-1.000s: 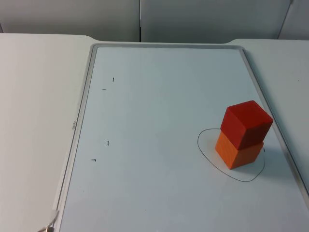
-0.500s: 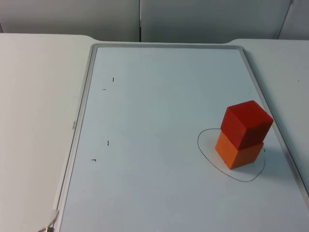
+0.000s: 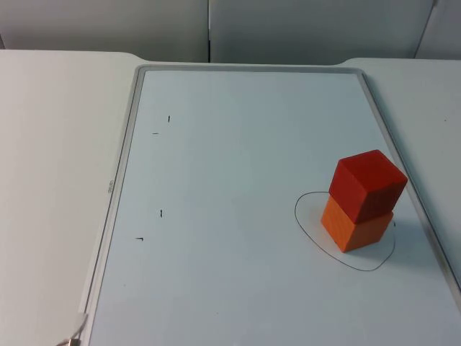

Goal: Pick up one cube with the left hand and another cube with the right hand. First place the cube in the right hand at the target position, then stack the cube in the left hand on top.

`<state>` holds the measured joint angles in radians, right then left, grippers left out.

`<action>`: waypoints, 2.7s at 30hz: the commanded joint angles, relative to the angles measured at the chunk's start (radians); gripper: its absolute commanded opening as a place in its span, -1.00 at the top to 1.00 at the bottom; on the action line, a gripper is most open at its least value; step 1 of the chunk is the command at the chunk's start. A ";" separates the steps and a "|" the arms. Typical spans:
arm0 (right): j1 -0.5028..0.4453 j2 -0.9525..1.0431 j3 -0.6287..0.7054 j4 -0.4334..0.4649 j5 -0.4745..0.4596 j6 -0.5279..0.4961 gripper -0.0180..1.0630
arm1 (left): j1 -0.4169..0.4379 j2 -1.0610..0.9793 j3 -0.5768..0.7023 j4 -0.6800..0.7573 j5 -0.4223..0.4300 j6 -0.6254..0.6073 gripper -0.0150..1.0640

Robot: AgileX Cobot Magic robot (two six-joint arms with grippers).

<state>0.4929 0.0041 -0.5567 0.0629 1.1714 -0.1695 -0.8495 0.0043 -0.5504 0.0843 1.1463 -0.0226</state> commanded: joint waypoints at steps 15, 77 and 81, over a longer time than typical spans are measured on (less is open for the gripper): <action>0.004 -0.004 0.053 -0.119 -0.094 0.170 -0.86 | -0.003 -0.004 0.003 0.001 -0.019 -0.004 -0.98; -0.388 -0.004 0.048 -0.117 -0.094 0.170 -0.86 | -0.003 -0.004 0.006 0.022 -0.014 -0.015 -0.98; -0.394 -0.004 0.048 -0.115 -0.094 0.170 -0.86 | -0.003 -0.004 0.006 0.022 -0.014 -0.015 -0.98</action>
<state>0.1051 0.0041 -0.5120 -0.0534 1.0888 0.0000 -0.8495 0.0043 -0.5478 0.1142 1.1335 -0.0325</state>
